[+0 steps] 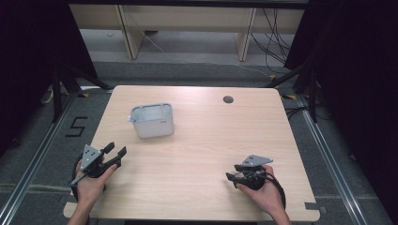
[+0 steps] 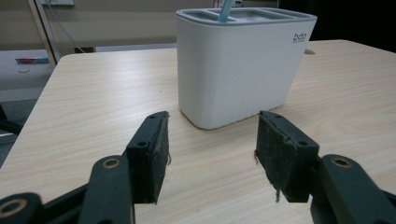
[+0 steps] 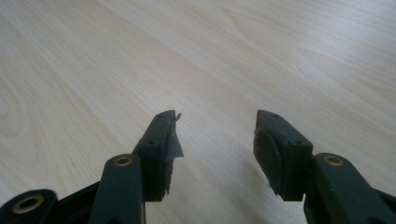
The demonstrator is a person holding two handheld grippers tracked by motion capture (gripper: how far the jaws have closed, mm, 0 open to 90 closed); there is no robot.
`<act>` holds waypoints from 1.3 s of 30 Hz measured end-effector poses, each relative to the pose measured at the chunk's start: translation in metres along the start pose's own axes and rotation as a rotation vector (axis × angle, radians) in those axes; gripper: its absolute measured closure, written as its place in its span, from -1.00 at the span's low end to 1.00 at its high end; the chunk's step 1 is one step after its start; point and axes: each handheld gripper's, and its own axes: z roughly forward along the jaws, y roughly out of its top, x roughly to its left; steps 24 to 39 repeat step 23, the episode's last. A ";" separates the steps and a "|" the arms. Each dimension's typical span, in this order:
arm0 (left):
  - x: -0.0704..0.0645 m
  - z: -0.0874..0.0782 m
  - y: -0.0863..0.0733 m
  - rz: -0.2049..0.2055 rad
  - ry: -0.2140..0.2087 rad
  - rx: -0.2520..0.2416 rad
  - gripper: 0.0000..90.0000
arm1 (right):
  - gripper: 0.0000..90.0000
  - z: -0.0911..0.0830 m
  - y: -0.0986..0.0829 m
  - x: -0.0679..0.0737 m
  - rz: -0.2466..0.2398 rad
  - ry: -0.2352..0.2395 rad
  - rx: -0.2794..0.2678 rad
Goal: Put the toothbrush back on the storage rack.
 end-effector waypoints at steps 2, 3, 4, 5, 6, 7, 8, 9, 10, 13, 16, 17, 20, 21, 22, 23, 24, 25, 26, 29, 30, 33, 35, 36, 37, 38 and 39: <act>0.000 -0.002 -0.003 0.001 0.004 0.000 -0.03 | 0.10 -0.001 0.001 0.000 0.018 -0.006 -0.004; -0.001 -0.004 -0.005 0.001 0.010 0.011 -0.04 | 0.10 -0.001 0.001 -0.001 0.010 -0.007 -0.005; -0.001 -0.004 -0.008 0.002 0.009 0.012 -0.04 | 0.10 -0.002 0.000 -0.001 0.017 -0.008 -0.006; -0.001 -0.004 -0.009 0.002 0.007 0.007 -0.04 | 0.10 -0.002 -0.001 -0.001 0.023 -0.008 -0.004; -0.002 -0.004 -0.010 0.000 0.009 0.007 -0.04 | 0.10 -0.002 -0.001 0.000 0.033 -0.004 0.003; -0.002 -0.005 -0.011 0.001 0.009 0.014 -0.04 | 0.10 -0.001 -0.002 -0.002 0.004 -0.008 -0.004; -0.002 -0.005 -0.013 -0.004 0.002 0.003 -0.03 | 0.10 -0.001 -0.003 -0.002 0.018 -0.009 0.000; -0.003 -0.005 -0.013 0.001 0.007 0.010 -0.03 | 0.10 -0.001 -0.003 -0.001 0.028 -0.006 0.008; -0.003 -0.006 -0.013 0.007 0.006 0.008 -0.03 | 0.10 -0.001 -0.003 -0.001 0.026 -0.009 0.006; -0.003 -0.006 -0.013 0.008 0.011 -0.017 -0.03 | 0.10 0.001 -0.003 -0.001 0.027 0.014 0.002; -0.006 -0.007 -0.014 0.022 0.030 -0.015 -0.04 | 0.10 0.000 -0.004 -0.003 0.000 -0.010 -0.009; -0.006 -0.007 -0.014 0.026 0.029 -0.027 -0.05 | 0.10 0.000 -0.004 -0.003 0.004 -0.010 -0.009; -0.007 -0.008 -0.014 0.033 0.040 -0.021 -0.06 | 0.10 0.000 -0.005 -0.003 0.014 -0.004 0.001; -0.007 -0.008 -0.014 0.030 0.042 -0.023 -0.06 | 0.10 0.000 -0.005 -0.004 0.011 -0.009 -0.011; -0.007 -0.008 -0.014 0.024 0.044 -0.024 -0.06 | 0.10 -0.001 -0.005 -0.004 0.020 -0.008 -0.008; -0.007 -0.007 -0.014 0.021 0.044 -0.026 -0.06 | 0.10 -0.002 -0.005 -0.004 0.018 -0.010 -0.009; -0.007 -0.007 -0.014 0.021 0.044 -0.026 -0.06 | 0.10 -0.002 -0.005 -0.004 0.018 -0.010 -0.009; -0.007 -0.007 -0.014 0.021 0.044 -0.026 -0.06 | 0.10 -0.002 -0.005 -0.004 0.018 -0.010 -0.009; -0.007 -0.007 -0.014 0.021 0.044 -0.026 -0.06 | 0.10 -0.002 -0.005 -0.004 0.018 -0.010 -0.009; -0.007 -0.007 -0.014 0.021 0.044 -0.026 -0.06 | 0.10 -0.002 -0.005 -0.004 0.018 -0.010 -0.009; -0.007 -0.007 -0.014 0.021 0.044 -0.026 -0.06 | 0.10 -0.002 -0.005 -0.004 0.018 -0.010 -0.009; -0.007 -0.007 -0.014 0.021 0.044 -0.026 -0.06 | 0.10 -0.002 -0.005 -0.004 0.018 -0.010 -0.009; -0.007 -0.007 -0.014 0.021 0.044 -0.026 -0.06 | 0.10 -0.002 -0.005 -0.004 0.018 -0.010 -0.009; -0.007 -0.007 -0.014 0.021 0.044 -0.026 -0.06 | 0.10 -0.002 -0.005 -0.004 0.018 -0.010 -0.009; -0.007 -0.007 -0.014 0.021 0.044 -0.026 -0.06 | 0.10 -0.002 -0.005 -0.004 0.018 -0.010 -0.009; -0.007 -0.007 -0.014 0.021 0.044 -0.026 -0.06 | 0.10 -0.002 -0.005 -0.004 0.018 -0.010 -0.009; -0.007 -0.007 -0.014 0.021 0.044 -0.026 -0.06 | 0.10 -0.002 -0.005 -0.004 0.018 -0.010 -0.009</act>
